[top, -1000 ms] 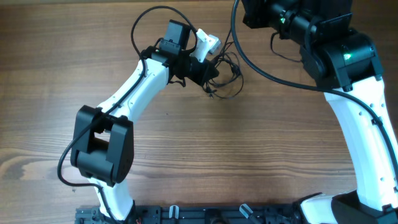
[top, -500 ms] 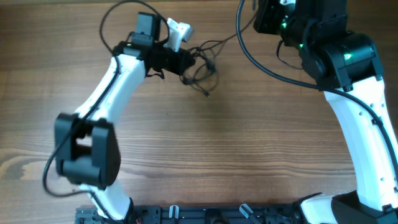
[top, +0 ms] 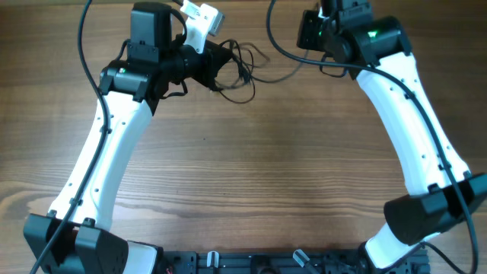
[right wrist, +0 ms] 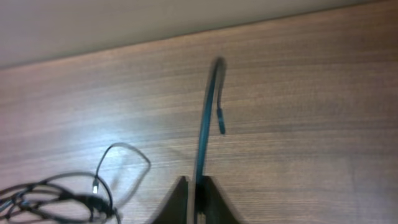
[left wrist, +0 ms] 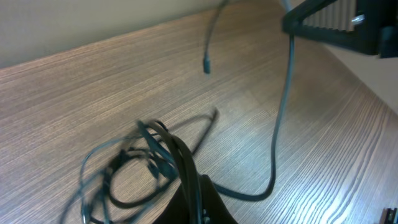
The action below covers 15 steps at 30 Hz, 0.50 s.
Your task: Untangle cables
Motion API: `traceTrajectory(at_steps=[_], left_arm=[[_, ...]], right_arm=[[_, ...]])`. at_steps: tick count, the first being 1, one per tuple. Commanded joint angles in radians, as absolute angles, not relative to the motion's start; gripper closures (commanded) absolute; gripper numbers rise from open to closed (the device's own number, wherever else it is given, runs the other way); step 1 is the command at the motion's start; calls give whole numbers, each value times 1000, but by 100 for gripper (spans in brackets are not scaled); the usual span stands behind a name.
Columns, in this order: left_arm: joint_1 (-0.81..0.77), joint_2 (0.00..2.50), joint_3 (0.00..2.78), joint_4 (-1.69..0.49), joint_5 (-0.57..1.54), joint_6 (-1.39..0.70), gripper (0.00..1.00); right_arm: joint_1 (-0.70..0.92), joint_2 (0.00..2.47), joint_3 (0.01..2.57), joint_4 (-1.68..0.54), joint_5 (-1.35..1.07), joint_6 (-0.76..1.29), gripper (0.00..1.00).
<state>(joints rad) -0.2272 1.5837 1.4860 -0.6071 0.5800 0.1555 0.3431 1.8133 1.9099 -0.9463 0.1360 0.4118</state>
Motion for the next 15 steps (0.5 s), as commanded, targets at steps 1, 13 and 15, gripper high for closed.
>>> traceTrajectory(at_steps=[1, 13, 15], left_arm=[[-224, 1529, 1498, -606, 574, 150, 96], [-224, 1514, 1498, -587, 542, 149, 96], [-224, 1506, 1499, -575, 540, 149, 96]], right_arm=[[336, 1860, 1929, -979, 156, 419, 42], [336, 1878, 1922, -988, -248, 273, 7], [336, 1880, 1922, -987, -316, 231, 6]])
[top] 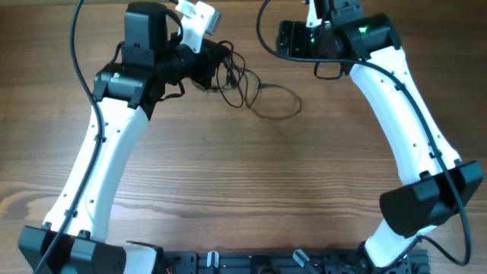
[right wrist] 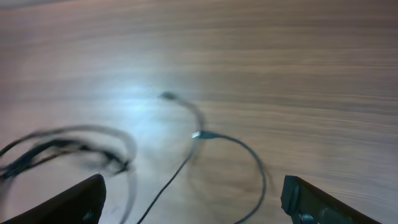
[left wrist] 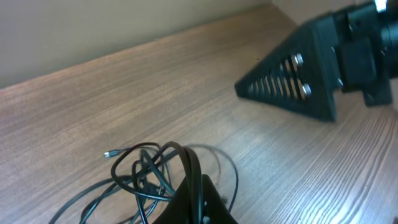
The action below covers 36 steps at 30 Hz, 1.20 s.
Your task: Untangle cables
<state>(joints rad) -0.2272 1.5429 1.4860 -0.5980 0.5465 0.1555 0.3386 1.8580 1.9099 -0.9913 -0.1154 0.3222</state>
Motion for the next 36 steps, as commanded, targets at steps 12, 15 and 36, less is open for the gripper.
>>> traceTrajectory(at_steps=[12, 15, 36], left_arm=[[-224, 1431, 1506, -550, 540, 118, 96], [-224, 1428, 1506, -553, 540, 115, 96], [-224, 1428, 1506, -553, 540, 115, 96]], right_arm=[[343, 2013, 1922, -957, -473, 158, 12], [353, 2030, 1922, -941, -518, 118, 16], [381, 2030, 1922, -902, -609, 89, 30]])
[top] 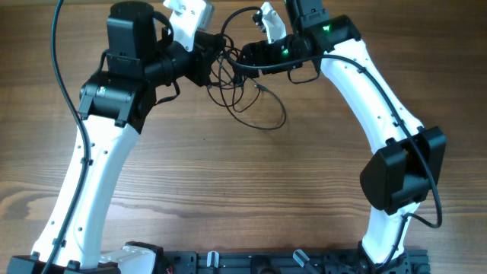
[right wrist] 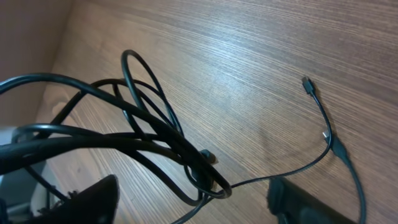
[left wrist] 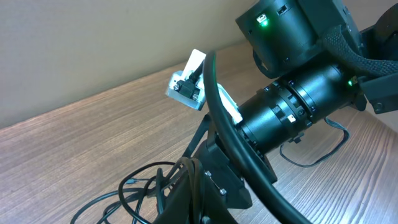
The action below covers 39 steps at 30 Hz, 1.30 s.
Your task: Untangle cables
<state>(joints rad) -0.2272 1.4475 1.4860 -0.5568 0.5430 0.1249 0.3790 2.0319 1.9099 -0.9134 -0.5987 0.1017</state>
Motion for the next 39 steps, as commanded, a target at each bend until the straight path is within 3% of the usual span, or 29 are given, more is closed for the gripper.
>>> traceTrajectory(at_steps=[1, 7, 19, 24, 36, 39], left_arm=[[-224, 1428, 1506, -553, 540, 115, 96], [-224, 1428, 1506, -554, 540, 115, 96], [-224, 1428, 1506, -565, 541, 115, 96], [-224, 1428, 1506, -564, 541, 115, 96], [-224, 1406, 1506, -565, 541, 115, 96], [-224, 1400, 1506, -565, 540, 115, 96]], right_arm=[[381, 2030, 1922, -898, -603, 88, 30], [381, 2038, 1922, -867, -600, 80, 36], [386, 2084, 1922, -815, -599, 78, 32], [386, 2089, 1922, -819, -588, 75, 47], [397, 2100, 1922, -808, -585, 53, 46], [405, 2118, 1922, -801, -585, 56, 51]])
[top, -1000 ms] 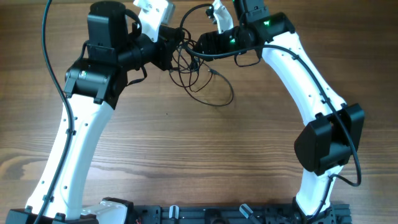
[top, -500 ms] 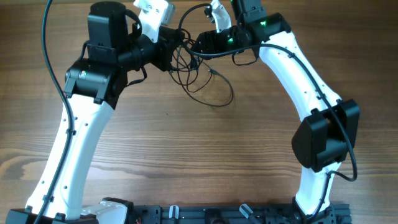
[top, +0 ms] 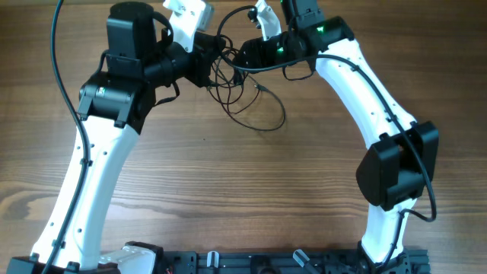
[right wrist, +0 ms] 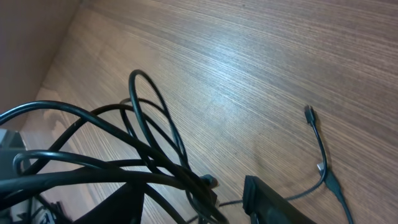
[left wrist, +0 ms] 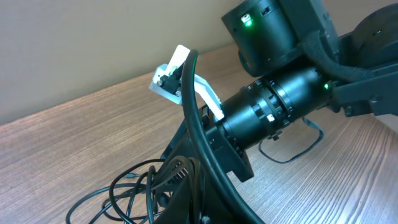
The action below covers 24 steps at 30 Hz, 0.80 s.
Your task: Untangle cables
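A tangle of thin black cables hangs at the back of the table, and one loop trails onto the wood. My left gripper is shut on the tangle; in the left wrist view its closed tips pinch the strands. My right gripper stands open right beside it. In the right wrist view its fingers straddle several strands of the tangle. A loose plug end lies on the wood beyond.
The wooden table ends at a beige wall just behind the two grippers. The right arm's wrist fills the left wrist view close in front. Each arm's own thick cable arcs overhead.
My right gripper has shifted a little further into the tangle, with its fingers now closer around the strands. The left gripper and the loop on the table have stayed put.
At first my right gripper held a cable end far to the right while the left gripper gripped the tangle. Then the right gripper was open and that cable lay looped on the table. Later it was beside the left gripper, and now it straddles the tangle.
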Motion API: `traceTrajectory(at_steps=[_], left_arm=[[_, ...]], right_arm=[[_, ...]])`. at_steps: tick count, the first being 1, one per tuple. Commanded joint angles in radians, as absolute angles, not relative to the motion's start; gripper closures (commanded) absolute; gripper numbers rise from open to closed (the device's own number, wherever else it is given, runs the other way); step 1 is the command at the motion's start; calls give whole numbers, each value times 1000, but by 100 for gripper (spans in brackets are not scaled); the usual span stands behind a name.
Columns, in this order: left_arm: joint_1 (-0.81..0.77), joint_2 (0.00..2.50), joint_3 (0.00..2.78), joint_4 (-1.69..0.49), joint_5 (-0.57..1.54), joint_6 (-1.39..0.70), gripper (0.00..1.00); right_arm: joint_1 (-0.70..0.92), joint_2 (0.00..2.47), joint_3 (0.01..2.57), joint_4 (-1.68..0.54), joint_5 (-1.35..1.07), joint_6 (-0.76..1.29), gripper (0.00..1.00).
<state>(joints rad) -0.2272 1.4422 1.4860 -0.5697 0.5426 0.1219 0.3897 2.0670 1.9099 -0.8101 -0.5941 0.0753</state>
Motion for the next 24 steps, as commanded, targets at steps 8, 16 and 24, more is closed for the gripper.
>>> traceTrajectory(at_steps=[8, 16, 24], left_arm=[[-224, 1399, 1506, -580, 471, 118, 96], [-224, 1399, 1506, -610, 446, 150, 96], [-224, 1400, 1506, -609, 443, 150, 96]], right_arm=[[410, 2134, 1922, -796, -585, 83, 95], [344, 2134, 1922, -738, -526, 195, 95], [278, 2133, 1922, -772, -514, 185, 95]])
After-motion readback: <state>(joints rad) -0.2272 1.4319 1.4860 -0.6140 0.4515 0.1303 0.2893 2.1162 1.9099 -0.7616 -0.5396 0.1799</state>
